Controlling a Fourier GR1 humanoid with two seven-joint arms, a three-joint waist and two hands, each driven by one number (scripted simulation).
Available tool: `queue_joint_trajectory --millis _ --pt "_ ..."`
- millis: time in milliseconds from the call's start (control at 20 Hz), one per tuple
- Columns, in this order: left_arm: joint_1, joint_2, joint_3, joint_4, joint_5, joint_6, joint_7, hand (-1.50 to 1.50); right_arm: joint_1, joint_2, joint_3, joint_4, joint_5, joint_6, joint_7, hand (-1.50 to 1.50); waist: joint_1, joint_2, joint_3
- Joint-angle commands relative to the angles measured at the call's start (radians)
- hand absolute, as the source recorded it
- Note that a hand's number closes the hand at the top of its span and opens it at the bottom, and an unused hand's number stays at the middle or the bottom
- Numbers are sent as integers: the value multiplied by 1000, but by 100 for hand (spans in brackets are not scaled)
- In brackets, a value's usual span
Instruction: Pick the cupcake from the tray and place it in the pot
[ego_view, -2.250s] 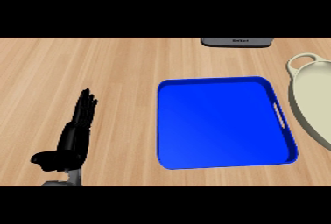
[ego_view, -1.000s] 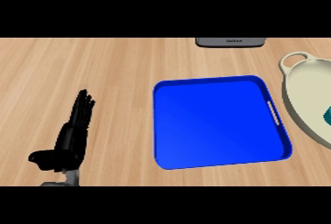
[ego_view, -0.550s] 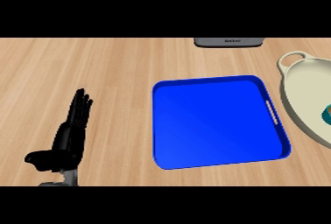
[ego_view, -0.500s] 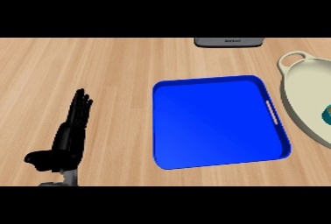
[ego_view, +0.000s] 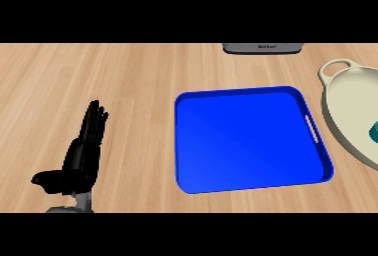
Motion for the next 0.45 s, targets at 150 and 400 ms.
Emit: queue_joint_trajectory --millis 150,400 --pt "17 11 16 -60 1 -12 38 0 108 88 -30 -208 17 -45 17 -150 5 0 0" --pt "-30 -24 -1 -12 -42 18 54 0 259 107 9 -277 -28 -91 60 -150 1 1 1"
